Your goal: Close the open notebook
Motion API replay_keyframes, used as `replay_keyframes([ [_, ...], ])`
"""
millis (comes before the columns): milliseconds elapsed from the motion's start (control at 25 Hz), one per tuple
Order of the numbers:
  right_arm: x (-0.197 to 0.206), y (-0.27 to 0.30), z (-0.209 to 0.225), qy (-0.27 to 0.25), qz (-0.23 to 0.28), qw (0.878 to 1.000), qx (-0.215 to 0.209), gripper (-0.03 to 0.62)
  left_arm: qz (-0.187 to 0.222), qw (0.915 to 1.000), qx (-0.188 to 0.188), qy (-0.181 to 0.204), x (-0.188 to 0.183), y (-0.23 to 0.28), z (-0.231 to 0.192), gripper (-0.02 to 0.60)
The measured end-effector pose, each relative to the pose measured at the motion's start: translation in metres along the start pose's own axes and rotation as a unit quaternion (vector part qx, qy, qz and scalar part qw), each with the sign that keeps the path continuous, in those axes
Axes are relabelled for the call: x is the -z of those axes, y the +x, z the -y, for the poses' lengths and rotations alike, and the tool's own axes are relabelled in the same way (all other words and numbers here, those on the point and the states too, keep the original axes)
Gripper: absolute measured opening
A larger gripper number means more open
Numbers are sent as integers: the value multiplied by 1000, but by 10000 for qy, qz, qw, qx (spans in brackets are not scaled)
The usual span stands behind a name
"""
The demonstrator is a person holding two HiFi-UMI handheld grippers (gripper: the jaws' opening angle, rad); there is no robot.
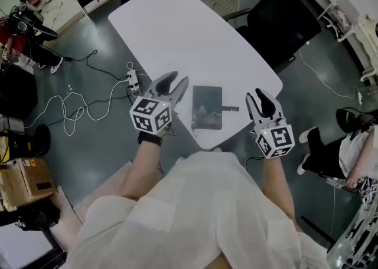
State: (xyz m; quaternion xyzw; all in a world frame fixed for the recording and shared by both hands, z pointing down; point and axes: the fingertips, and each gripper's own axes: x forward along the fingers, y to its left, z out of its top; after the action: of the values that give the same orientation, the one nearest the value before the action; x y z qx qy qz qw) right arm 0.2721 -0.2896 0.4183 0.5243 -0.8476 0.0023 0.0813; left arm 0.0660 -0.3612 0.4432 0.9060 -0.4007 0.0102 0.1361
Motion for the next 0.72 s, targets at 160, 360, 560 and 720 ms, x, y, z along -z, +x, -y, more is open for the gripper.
replay_keyframes([
  [160,0,-8,-7,154,33,9998,76,102,566,9973,-189,430,-39,-41,-9,92],
  [360,-3,-17,-21,88,39,9997,202,5,948,9901,-515,903,-57,-94,-12,38],
  [560,-5,-11,9,144,5,9993,353,3,985,9887,-683,899,-61,-91,-15,38],
  [720,-7,-17,-24,85,-32,9984,551,2,1063,9879,-650,926,-64,-129,-26,38],
])
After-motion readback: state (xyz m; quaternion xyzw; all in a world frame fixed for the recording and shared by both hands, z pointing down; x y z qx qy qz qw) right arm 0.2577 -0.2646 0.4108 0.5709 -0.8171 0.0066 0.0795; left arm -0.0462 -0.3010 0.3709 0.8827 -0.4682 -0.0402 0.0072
